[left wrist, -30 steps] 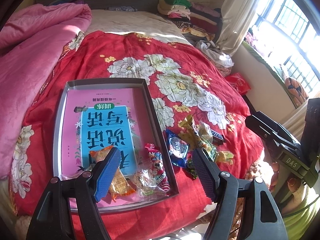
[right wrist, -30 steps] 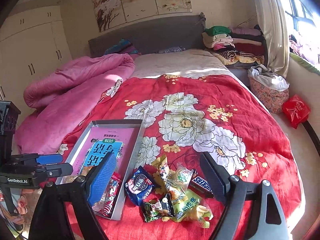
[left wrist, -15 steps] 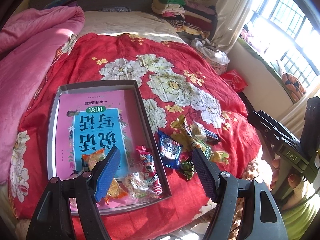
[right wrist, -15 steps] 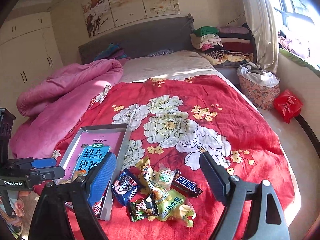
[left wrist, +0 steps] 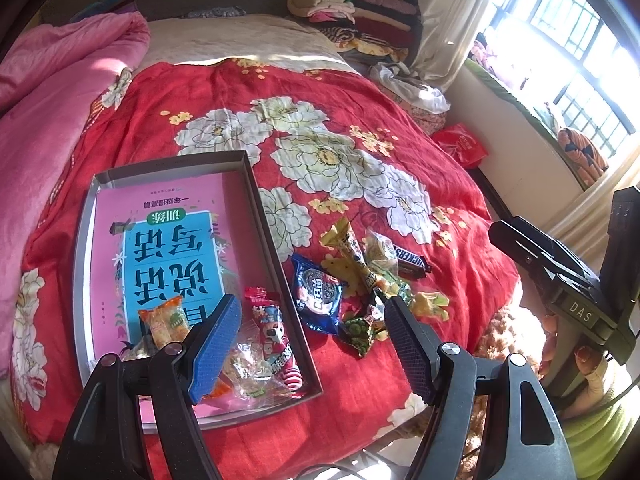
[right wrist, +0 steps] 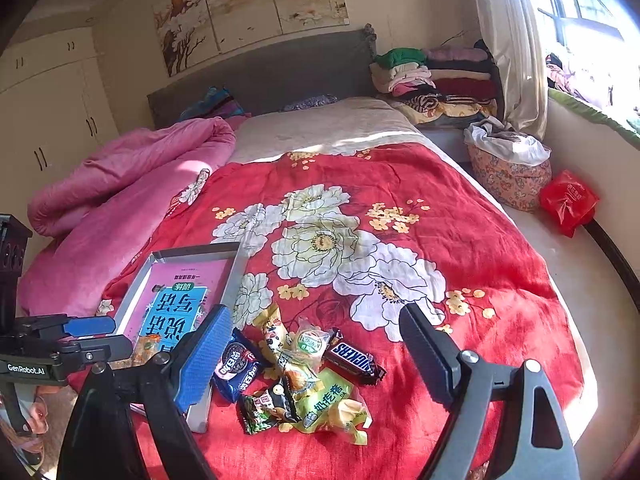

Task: Organize snacks
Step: 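Move both open tools to the snack pile beside the tray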

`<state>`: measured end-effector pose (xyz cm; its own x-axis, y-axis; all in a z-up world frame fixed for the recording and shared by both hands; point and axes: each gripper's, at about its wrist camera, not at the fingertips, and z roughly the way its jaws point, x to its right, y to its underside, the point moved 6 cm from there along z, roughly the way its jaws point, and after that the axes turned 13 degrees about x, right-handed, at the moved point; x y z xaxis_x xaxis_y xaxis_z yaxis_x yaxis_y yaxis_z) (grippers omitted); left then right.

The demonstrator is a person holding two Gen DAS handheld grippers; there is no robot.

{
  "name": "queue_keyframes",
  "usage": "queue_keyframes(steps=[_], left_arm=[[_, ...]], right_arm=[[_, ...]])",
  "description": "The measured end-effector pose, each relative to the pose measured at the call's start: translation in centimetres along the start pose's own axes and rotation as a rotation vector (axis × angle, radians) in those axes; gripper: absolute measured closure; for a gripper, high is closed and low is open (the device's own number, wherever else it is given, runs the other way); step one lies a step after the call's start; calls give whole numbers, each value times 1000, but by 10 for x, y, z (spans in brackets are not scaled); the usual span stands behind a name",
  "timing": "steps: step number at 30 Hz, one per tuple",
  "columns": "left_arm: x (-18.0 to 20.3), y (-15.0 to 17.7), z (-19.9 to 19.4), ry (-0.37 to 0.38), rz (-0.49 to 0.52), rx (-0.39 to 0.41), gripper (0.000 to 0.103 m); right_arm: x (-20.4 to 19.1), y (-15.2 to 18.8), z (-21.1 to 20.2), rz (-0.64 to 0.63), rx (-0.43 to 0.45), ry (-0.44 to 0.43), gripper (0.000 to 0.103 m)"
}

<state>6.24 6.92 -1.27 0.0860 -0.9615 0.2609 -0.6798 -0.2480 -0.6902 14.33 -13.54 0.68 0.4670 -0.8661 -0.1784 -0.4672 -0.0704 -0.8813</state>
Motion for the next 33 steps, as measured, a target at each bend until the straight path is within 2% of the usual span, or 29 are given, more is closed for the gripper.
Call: queue_keyframes(steps=[24,33], left_arm=[[32,13,40,26,87,-95,27],[33,15,53,30,89,-125,27]], right_arm=[[29,27,5,55,-61,33,17],[36,40,14,76,-103,38,17]])
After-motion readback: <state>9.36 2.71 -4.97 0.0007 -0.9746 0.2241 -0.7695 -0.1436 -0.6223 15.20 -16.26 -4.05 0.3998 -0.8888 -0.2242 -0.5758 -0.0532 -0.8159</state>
